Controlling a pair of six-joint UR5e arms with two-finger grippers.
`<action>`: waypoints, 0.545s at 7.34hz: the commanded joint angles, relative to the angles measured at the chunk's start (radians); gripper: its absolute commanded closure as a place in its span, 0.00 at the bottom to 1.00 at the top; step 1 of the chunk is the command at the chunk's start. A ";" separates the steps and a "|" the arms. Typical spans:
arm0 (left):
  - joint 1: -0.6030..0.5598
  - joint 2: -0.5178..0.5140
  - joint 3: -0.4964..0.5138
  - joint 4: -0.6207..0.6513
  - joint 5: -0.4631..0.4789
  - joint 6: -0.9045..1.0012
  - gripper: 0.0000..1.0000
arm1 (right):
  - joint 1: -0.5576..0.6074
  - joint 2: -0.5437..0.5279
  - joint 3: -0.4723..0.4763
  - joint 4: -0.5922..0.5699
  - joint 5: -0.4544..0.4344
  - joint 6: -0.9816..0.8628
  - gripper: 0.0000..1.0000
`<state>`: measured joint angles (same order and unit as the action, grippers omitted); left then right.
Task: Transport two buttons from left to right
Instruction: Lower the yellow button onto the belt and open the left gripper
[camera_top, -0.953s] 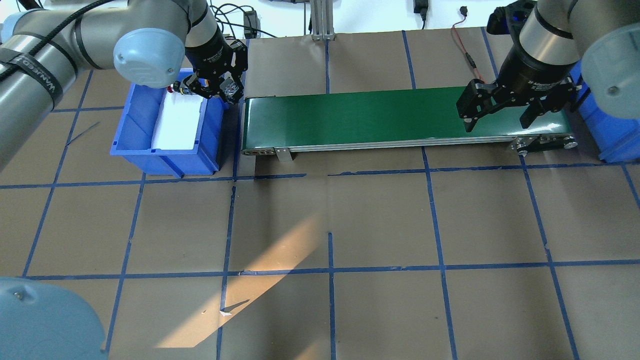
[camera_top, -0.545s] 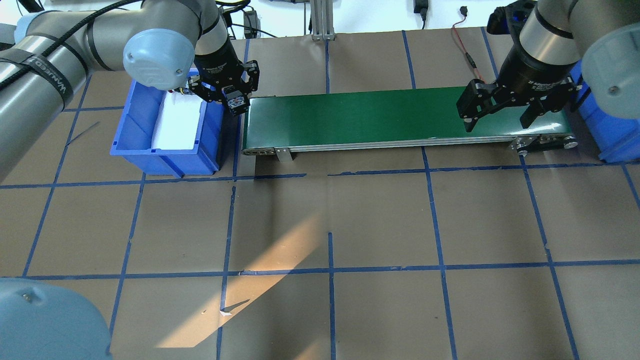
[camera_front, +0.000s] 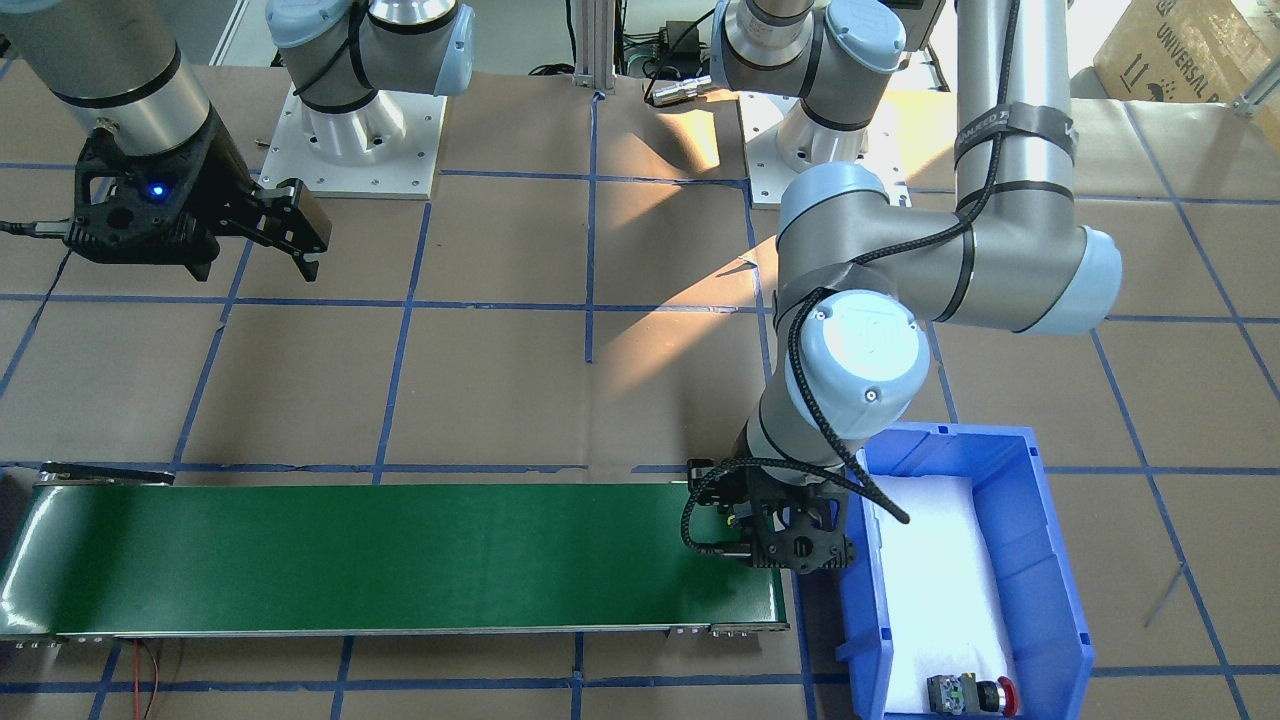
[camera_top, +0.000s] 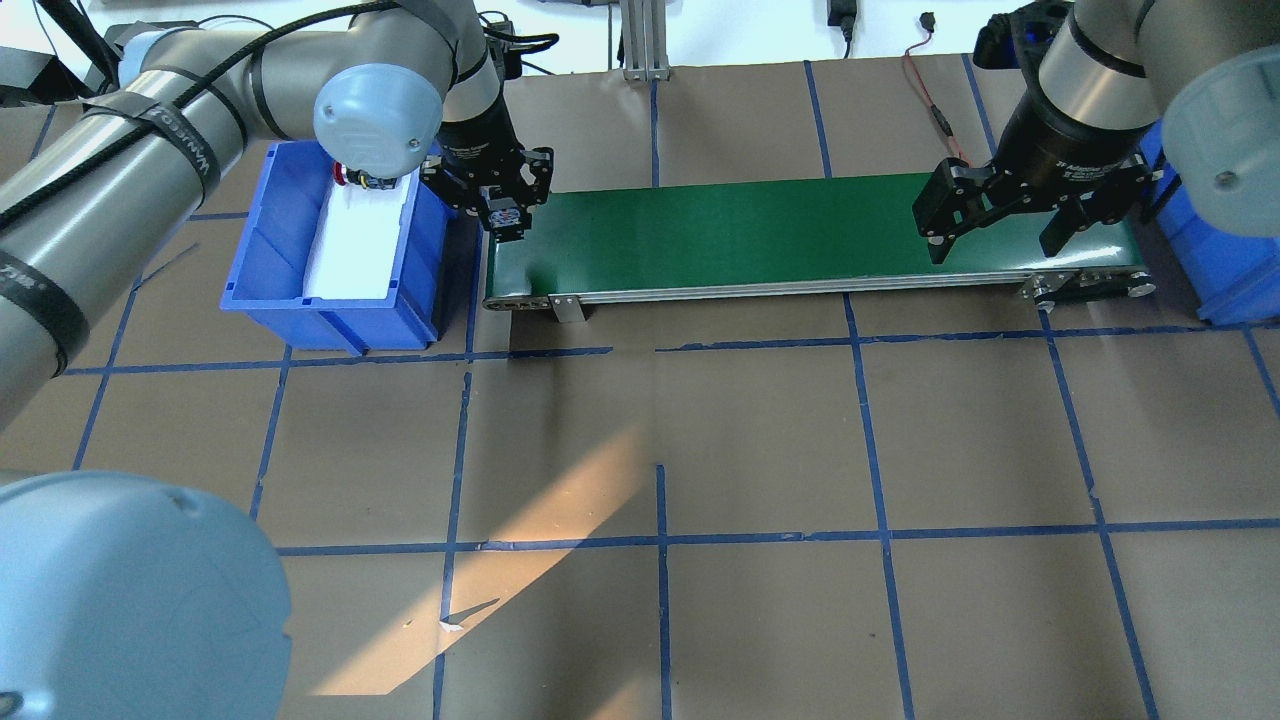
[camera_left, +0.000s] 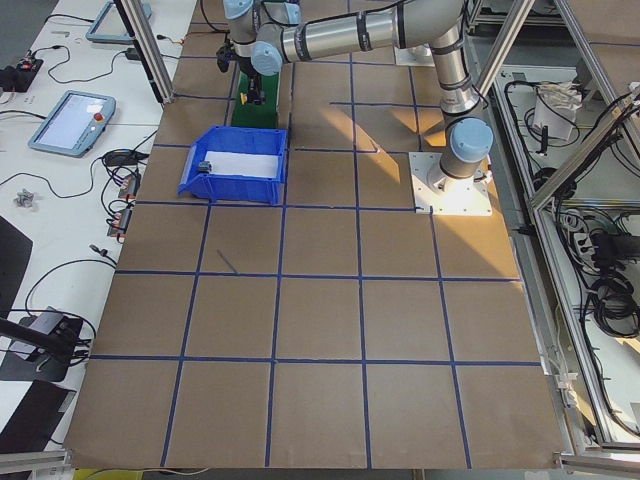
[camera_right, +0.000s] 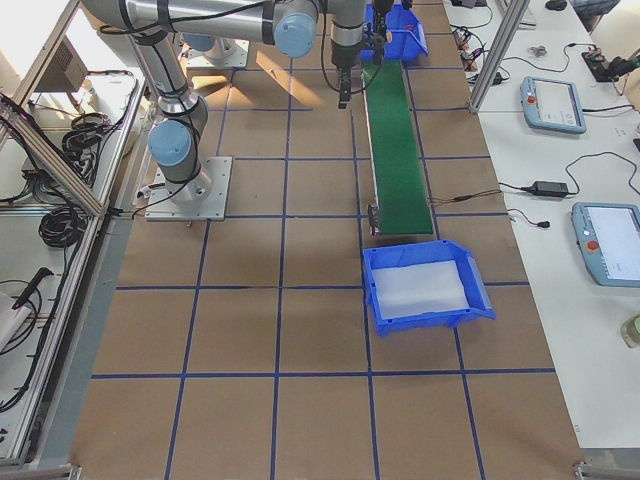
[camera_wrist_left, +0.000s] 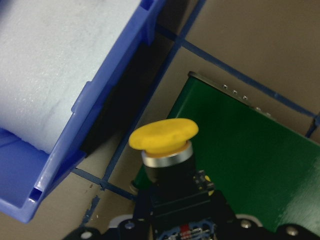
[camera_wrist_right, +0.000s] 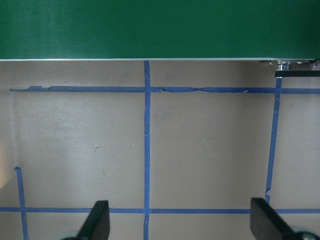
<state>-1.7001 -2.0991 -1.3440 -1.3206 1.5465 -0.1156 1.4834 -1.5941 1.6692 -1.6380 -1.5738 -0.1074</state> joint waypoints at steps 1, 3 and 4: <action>-0.023 -0.068 0.037 0.000 -0.005 0.031 0.71 | 0.000 0.002 0.000 -0.003 0.000 0.000 0.00; -0.021 -0.088 0.034 0.000 -0.009 0.074 0.71 | 0.000 0.000 0.001 -0.003 0.000 0.000 0.00; -0.026 -0.087 0.025 0.000 -0.009 0.074 0.69 | 0.000 0.000 0.001 -0.003 0.000 0.000 0.00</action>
<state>-1.7205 -2.1816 -1.3122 -1.3207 1.5383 -0.0495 1.4834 -1.5936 1.6703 -1.6412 -1.5739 -0.1074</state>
